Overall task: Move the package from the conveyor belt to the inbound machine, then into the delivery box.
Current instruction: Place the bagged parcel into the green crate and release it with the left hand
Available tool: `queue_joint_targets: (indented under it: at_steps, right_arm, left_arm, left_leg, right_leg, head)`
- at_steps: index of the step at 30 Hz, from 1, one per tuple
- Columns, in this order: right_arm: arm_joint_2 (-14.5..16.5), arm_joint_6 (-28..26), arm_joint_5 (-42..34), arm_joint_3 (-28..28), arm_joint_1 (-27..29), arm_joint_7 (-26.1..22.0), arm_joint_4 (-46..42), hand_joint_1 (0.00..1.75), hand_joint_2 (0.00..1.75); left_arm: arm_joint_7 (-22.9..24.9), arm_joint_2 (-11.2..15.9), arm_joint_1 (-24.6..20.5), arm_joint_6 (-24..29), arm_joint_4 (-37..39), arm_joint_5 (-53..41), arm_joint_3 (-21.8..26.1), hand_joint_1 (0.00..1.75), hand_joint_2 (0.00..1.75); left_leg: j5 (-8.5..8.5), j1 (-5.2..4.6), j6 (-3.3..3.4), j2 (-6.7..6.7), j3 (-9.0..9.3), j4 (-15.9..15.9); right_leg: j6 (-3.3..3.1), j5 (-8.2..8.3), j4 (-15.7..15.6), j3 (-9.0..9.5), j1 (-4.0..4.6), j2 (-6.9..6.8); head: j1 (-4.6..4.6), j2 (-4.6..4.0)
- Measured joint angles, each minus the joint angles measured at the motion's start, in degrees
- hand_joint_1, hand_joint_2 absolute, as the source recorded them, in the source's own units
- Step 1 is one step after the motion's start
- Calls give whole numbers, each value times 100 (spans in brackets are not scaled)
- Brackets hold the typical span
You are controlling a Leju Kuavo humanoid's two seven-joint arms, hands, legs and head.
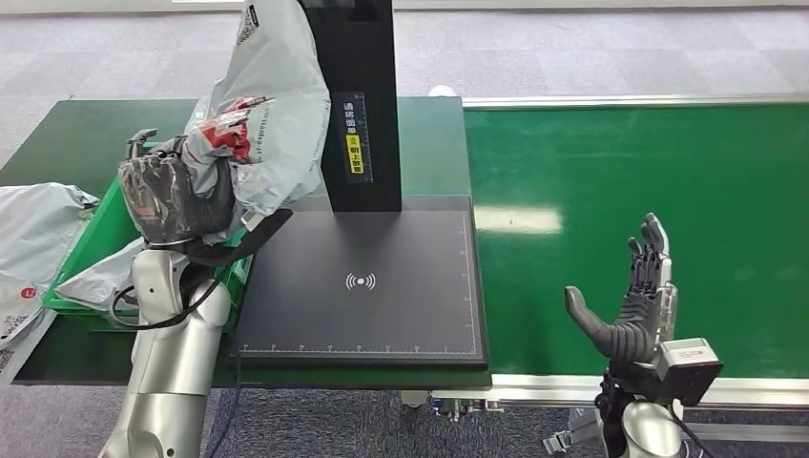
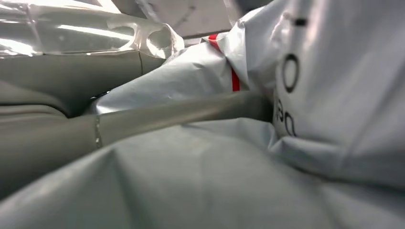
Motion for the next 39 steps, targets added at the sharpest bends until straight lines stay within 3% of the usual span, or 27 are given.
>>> queue_joint_targets:
  at_steps: [3,5,7,9,14,21,23,24,27,29,35,39]
  right_arm:
    - [29,-1,0,1,45,7,-45,0,175]
    - [33,1,0,2,71,8,-75,0,175]
    - [34,1,-2,5,98,9,-92,0,175]
    - [34,-4,-8,17,109,9,-94,0,175]
    - [34,-51,-51,60,96,13,-94,0,175]
    - [34,-118,-112,100,65,24,-92,0,175]
    - [34,-126,-116,101,54,23,-92,0,175]
    - [34,-126,-118,101,48,23,-92,0,175]
    - [32,-126,-140,100,29,59,-94,0,175]
    - [27,-131,-182,100,17,102,-94,0,175]
    - [26,4,-36,99,-50,116,-85,0,175]
    - [28,75,31,98,-87,115,-53,0,175]
  left_arm:
    - [-366,-26,-53,5,40,-126,460,175,0]
    - [-1159,-125,-77,8,-73,-127,912,175,0]
    - [-2248,-300,-142,9,-285,-20,1538,175,0]
    - [-2937,-458,-217,10,-512,70,2115,175,0]
    - [-3122,-639,-336,9,-884,-133,2826,175,0]
    - [-3081,-745,-507,8,-965,-464,3206,175,0]
    - [-2663,-744,-550,5,-804,-786,3225,175,0]
    - [-2204,-712,-572,1,-637,-938,3185,175,0]
    - [-176,-447,-644,-9,192,-1080,2632,175,0]
    - [721,-232,-711,-10,764,-1084,2084,175,0]
    - [1744,219,-1064,-301,2262,-1084,1133,175,0]
    - [1994,415,-1202,-529,2834,-1081,873,175,0]
  left_leg:
    - [-1,0,0,1,-2,-1]
    - [-1,0,0,3,-3,-1]
    - [-1,0,0,6,-3,-1]
    - [-1,-1,0,9,-2,0]
    - [0,0,0,-1,-3,0]
    - [0,0,0,0,-3,0]
    - [0,-1,0,-2,-2,1]
    - [0,-1,0,-2,-1,1]
    - [1,1,-1,-1,0,1]
    - [3,3,-1,-2,-1,1]
    - [3,0,-1,10,0,1]
    - [2,0,-2,10,0,0]
  right_leg:
    - [1,-2,0,-1,0,2]
    - [1,-2,0,-2,1,3]
    - [1,-1,0,-3,0,7]
    - [1,-1,0,-3,-1,10]
    - [1,-2,0,-2,0,-2]
    - [1,-1,0,-1,-1,-1]
    - [1,-1,-1,-2,-1,-3]
    - [1,-1,-1,-2,-2,-4]
    - [0,1,-1,-3,-1,-1]
    - [-1,1,-1,-2,-1,-2]
    - [-4,4,1,-1,-1,10]
    - [-5,4,1,-2,-1,10]
  head:
    - [1,0]
    - [1,1]
    - [2,1]
    - [2,0]
    - [1,0]
    - [1,0]
    - [2,0]
    - [2,1]
    - [0,1]
    - [1,0]
    - [1,0]
    - [1,0]
